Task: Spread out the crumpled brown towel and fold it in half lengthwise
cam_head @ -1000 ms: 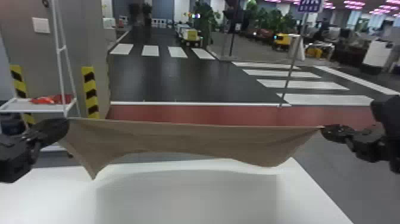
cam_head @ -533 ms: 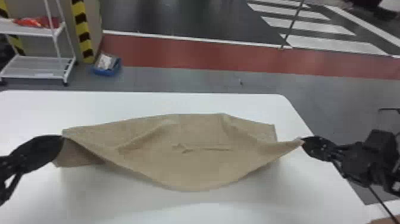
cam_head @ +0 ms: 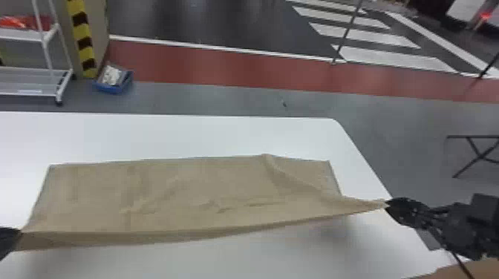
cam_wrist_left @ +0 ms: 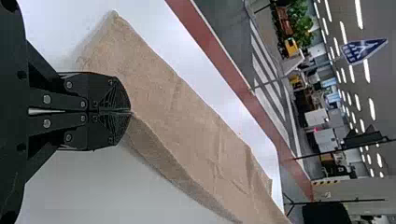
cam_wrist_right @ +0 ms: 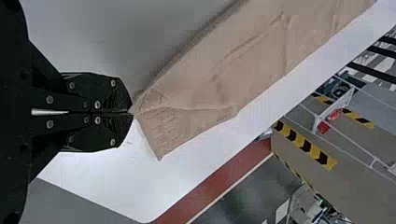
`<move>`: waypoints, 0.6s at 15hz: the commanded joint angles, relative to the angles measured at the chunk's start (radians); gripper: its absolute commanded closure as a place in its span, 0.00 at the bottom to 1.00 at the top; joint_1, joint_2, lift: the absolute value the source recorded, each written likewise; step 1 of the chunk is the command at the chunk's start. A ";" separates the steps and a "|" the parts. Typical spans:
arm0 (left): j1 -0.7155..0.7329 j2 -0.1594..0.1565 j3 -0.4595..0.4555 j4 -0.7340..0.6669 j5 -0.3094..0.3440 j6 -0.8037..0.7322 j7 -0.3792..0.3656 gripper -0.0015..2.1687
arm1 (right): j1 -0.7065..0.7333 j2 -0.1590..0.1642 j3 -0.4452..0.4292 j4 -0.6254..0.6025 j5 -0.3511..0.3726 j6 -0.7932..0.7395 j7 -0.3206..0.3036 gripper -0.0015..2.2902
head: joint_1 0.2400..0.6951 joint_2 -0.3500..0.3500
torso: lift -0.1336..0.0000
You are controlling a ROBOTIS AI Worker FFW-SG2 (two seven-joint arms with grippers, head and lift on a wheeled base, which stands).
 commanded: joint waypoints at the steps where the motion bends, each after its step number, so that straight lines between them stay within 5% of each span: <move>1: -0.004 0.025 0.030 0.018 0.002 0.000 -0.005 0.63 | 0.002 -0.022 -0.036 0.029 0.017 -0.019 0.021 0.98 | 1.00 0.08 | 0.07; 5: -0.016 0.031 0.018 0.024 -0.002 0.000 -0.025 0.63 | 0.015 -0.028 -0.033 0.029 0.040 -0.028 0.080 0.98 | 1.00 0.07 | 0.07; 9: -0.093 0.029 -0.036 0.046 -0.051 0.015 -0.038 0.63 | -0.092 -0.043 0.017 0.032 0.070 0.128 0.116 0.98 | 1.00 0.05 | 0.07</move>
